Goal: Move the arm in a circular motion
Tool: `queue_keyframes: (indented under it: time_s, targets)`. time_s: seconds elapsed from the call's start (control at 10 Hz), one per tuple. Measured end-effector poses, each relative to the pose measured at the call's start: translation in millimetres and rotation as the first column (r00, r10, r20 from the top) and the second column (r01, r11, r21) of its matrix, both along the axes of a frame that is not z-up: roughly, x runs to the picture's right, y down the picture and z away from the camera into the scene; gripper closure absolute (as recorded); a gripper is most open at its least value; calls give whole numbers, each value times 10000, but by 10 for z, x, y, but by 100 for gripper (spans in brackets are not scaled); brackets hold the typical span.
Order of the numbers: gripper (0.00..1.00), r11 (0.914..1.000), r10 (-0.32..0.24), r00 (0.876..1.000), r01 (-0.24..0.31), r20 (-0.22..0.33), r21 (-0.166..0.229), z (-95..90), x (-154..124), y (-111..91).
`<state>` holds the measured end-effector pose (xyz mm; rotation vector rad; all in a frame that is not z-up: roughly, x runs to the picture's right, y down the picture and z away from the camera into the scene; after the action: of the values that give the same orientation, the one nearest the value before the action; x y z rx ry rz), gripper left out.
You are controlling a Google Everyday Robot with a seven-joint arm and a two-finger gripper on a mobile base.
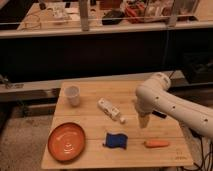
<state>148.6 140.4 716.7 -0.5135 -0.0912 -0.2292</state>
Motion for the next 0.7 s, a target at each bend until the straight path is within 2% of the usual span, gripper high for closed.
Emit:
queue_keyframes:
  time_s: [0.2, 0.4, 0.5, 0.6, 0.7]
  targets:
    - [20, 9980, -611, 9945, 624, 854, -123, -83, -509, 108]
    - [20, 9914, -1230, 9763, 1289, 1782, -218, -155, -1060, 244]
    - [20, 9886, -1423, 9683, 1495, 2051, -200, -173, -1260, 279]
    - [20, 9847, -1650, 9556, 1735, 2440, -138, -186, -1600, 299]
    - [20, 9835, -1738, 9484, 1811, 2652, -33, -179, -1769, 273]
